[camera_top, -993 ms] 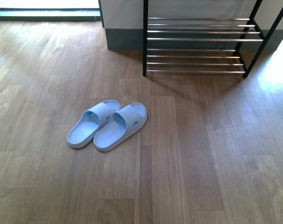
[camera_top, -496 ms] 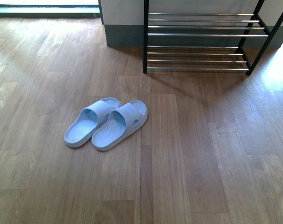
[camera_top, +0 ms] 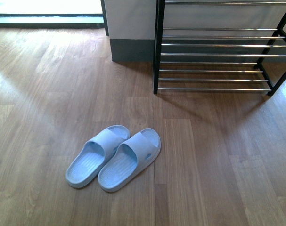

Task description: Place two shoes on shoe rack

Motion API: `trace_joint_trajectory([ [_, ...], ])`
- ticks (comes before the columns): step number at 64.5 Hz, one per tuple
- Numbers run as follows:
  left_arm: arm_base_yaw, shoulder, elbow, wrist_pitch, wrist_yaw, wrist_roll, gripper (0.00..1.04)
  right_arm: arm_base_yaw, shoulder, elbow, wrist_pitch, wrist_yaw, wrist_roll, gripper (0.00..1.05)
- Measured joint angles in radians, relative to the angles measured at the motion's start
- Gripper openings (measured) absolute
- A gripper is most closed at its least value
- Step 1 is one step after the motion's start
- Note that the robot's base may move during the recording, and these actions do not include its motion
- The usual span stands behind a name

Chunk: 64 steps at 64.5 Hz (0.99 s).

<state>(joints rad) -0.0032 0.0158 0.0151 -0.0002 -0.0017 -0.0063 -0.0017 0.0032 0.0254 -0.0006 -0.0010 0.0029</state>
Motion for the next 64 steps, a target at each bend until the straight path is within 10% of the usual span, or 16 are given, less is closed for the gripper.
trace_joint_trajectory([
  [56,0.0,0.0,0.0,0.0,0.0,0.0,0.95,0.0,0.0,0.0,0.0,-0.002,0.0,0.96],
  [64,0.0,0.0,0.0,0.0,0.0,0.0,0.95,0.011,0.192,0.027,-0.029,-0.156,-0.011,0.96],
])
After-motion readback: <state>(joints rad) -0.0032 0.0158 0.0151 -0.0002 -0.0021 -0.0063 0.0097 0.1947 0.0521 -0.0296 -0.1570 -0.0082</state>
